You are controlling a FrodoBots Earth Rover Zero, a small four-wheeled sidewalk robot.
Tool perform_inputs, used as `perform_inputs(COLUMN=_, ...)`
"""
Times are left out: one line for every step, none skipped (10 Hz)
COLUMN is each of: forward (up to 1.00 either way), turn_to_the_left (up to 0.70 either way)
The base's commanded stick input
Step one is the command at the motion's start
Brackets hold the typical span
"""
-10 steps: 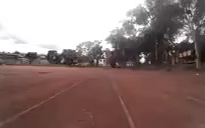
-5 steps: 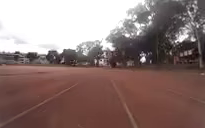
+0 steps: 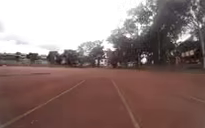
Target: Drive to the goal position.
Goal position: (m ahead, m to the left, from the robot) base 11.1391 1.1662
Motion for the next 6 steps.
perform_inputs(forward=0.7, turn_to_the_left=0.0)
perform_inputs(forward=0.7, turn_to_the_left=0.0)
perform_inputs(forward=0.7, turn_to_the_left=0.0)
perform_inputs(forward=0.7, turn_to_the_left=0.0)
perform_inputs(forward=0.7, turn_to_the_left=0.0)
perform_inputs(forward=0.7, turn_to_the_left=0.0)
